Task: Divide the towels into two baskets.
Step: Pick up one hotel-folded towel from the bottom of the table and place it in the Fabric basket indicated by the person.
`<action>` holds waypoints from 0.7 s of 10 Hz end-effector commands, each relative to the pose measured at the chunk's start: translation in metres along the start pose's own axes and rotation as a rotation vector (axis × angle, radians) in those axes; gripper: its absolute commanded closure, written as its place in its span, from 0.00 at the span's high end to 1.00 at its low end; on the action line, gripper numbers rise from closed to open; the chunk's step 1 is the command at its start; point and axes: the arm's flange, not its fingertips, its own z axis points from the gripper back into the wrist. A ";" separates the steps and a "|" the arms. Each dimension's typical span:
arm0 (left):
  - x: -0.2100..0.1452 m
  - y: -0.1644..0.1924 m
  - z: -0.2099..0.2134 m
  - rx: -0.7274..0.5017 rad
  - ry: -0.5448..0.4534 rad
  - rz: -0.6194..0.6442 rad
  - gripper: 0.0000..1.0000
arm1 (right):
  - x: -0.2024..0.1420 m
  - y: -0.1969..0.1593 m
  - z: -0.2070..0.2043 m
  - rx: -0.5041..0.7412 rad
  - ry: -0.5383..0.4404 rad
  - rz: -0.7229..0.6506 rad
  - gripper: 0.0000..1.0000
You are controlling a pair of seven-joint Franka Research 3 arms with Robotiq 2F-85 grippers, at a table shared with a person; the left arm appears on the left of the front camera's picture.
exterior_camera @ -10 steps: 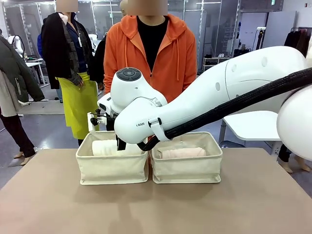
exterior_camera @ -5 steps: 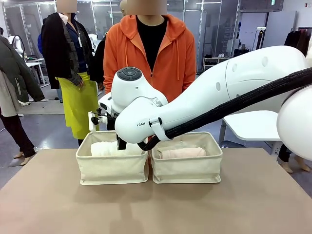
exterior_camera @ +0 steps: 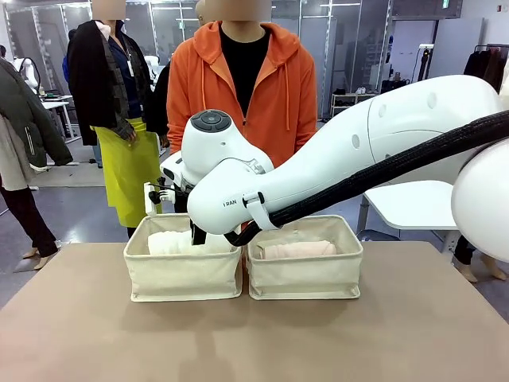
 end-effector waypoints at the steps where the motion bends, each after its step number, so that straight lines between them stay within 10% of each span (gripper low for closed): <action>1: 0.001 -0.004 0.003 -0.020 -0.019 -0.006 0.96 | 0.002 0.001 0.001 0.002 -0.005 0.016 1.00; 7: 0.001 -0.004 0.003 -0.020 -0.019 -0.006 0.96 | -0.016 0.010 0.058 0.023 -0.025 -0.082 1.00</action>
